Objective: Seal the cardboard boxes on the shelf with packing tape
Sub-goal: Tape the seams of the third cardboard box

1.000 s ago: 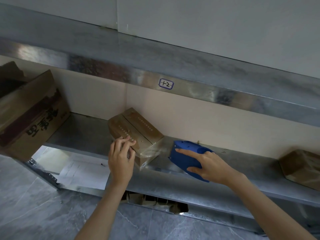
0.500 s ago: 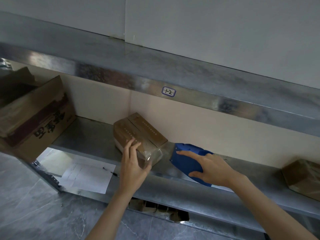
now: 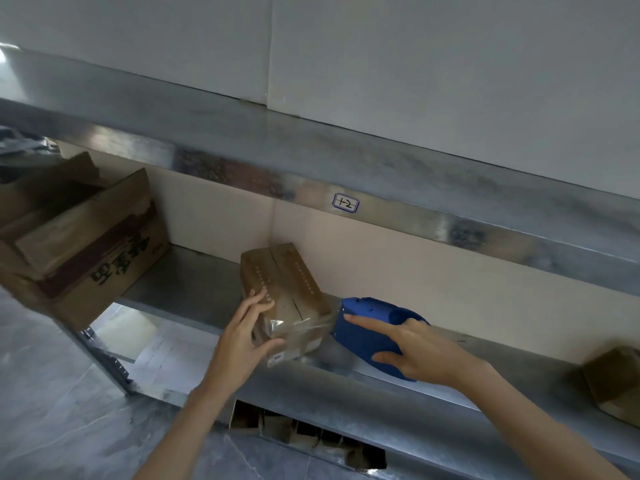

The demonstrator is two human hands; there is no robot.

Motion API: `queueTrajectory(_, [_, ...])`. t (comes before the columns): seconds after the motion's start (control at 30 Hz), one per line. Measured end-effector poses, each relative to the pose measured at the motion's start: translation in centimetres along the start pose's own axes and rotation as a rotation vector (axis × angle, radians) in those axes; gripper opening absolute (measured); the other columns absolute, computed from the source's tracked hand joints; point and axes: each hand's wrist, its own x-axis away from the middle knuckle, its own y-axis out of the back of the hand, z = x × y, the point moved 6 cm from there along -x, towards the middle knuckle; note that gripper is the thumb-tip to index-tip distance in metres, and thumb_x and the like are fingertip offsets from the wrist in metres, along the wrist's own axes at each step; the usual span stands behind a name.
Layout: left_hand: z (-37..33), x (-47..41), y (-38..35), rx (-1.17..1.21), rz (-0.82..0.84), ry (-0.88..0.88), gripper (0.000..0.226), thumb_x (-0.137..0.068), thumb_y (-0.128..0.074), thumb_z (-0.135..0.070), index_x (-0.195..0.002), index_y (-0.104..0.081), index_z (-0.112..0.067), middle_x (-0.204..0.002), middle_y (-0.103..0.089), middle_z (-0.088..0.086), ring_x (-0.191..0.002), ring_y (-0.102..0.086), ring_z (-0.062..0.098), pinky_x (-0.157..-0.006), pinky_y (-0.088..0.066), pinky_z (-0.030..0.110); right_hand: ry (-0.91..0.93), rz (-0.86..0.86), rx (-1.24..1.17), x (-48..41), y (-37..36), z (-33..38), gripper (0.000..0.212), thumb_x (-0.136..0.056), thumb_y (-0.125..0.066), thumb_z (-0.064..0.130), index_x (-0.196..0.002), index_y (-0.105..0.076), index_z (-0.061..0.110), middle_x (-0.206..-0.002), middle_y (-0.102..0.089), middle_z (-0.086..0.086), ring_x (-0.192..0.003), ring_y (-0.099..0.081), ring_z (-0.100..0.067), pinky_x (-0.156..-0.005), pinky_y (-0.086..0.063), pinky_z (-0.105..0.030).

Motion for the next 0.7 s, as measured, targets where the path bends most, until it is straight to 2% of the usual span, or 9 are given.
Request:
queueTrajectory(0.07, [0.7,-0.3,1.0,-0.016,0.028,-0.001,0.067,-0.072,-0.074,-0.045,-0.133,-0.052,-0.028,-0.154,-0.036,-0.016,-0.143,-0.021,-0.011,-0.118,-0.028,0.032,0.02,-0.003,0.029,-0.6,0.3,0.8,0.072,-0.099,-0.051,0.039,-0.146,0.0,0.059,-0.066,-0.041,0.016,-0.056,-0.036,-0.005,-0.052,-0.029,-0.015])
queueTrajectory(0.13, [1.3,-0.5,1.9,-0.054,0.041,-0.001,0.067,-0.072,-0.075,-0.044,-0.134,-0.051,-0.03,-0.155,-0.036,-0.017,-0.143,-0.023,-0.01,-0.119,-0.029,0.034,0.064,-0.015,0.062,-1.2,0.5,1.8,0.071,-0.099,-0.051,0.042,-0.146,-0.002,0.059,-0.065,-0.037,0.017,-0.055,-0.034,-0.004,-0.05,-0.026,-0.016])
queueTrajectory(0.27, [2.1,-0.2,3.0,-0.042,0.043,0.019,0.069,-0.074,-0.082,-0.034,-0.134,-0.048,-0.034,-0.153,-0.036,-0.022,-0.141,-0.031,-0.004,-0.116,-0.035,0.034,0.175,-0.059,0.185,-2.0,0.9,3.4,0.07,-0.094,-0.05,0.058,-0.145,-0.003,0.061,-0.081,-0.06,0.014,-0.061,-0.04,-0.008,-0.053,-0.025,-0.017])
queueTrajectory(0.3, [2.2,0.0,3.1,-0.022,0.034,0.023,0.07,-0.073,-0.083,-0.035,-0.133,-0.047,-0.036,-0.153,-0.037,-0.023,-0.14,-0.034,-0.003,-0.115,-0.035,0.033,0.194,-0.077,0.225,-2.2,1.0,3.5,0.07,-0.092,-0.053,0.059,-0.146,-0.01,0.059,-0.074,-0.057,0.015,-0.057,-0.037,-0.006,-0.05,-0.024,-0.017])
queueTrajectory(0.37, [2.2,0.2,3.3,0.015,0.014,0.019,0.07,-0.072,-0.083,-0.036,-0.132,-0.048,-0.033,-0.151,-0.038,-0.023,-0.139,-0.037,-0.002,-0.113,-0.036,0.029,0.185,-0.083,0.224,-2.2,0.9,3.4,0.07,-0.088,-0.061,0.055,-0.147,-0.024,0.053,-0.053,-0.031,0.016,-0.045,-0.027,-0.006,-0.043,-0.015,-0.012])
queueTrajectory(0.4, [2.2,0.3,3.3,0.023,0.01,0.019,0.069,-0.072,-0.082,-0.038,-0.132,-0.05,-0.031,-0.151,-0.039,-0.023,-0.138,-0.038,-0.003,-0.114,-0.037,0.028,0.196,-0.093,0.213,-2.0,0.9,3.3,0.069,-0.088,-0.06,0.054,-0.147,-0.025,0.053,-0.048,-0.024,0.013,-0.042,-0.025,-0.008,-0.04,-0.017,-0.013])
queueTrajectory(0.5, [2.4,0.2,3.1,0.036,0.018,0.04,0.068,-0.072,-0.081,-0.041,-0.132,-0.052,-0.028,-0.149,-0.041,-0.023,-0.137,-0.04,-0.003,-0.115,-0.038,0.032,0.241,-0.184,0.151,-1.4,1.2,2.5,0.063,-0.09,-0.048,0.055,-0.148,-0.022,0.055,-0.045,-0.027,0.007,-0.039,-0.026,-0.012,-0.036,-0.037,-0.026])
queueTrajectory(0.7, [2.3,0.1,2.9,0.01,0.026,0.039,0.068,-0.072,-0.084,-0.034,-0.132,-0.052,-0.027,-0.149,-0.04,-0.024,-0.136,-0.041,-0.003,-0.113,-0.04,0.034,0.272,-0.198,0.171,-1.0,1.6,1.9,0.062,-0.092,-0.053,0.052,-0.146,-0.024,0.056,-0.047,-0.025,0.006,-0.039,-0.026,-0.014,-0.039,-0.043,-0.03])
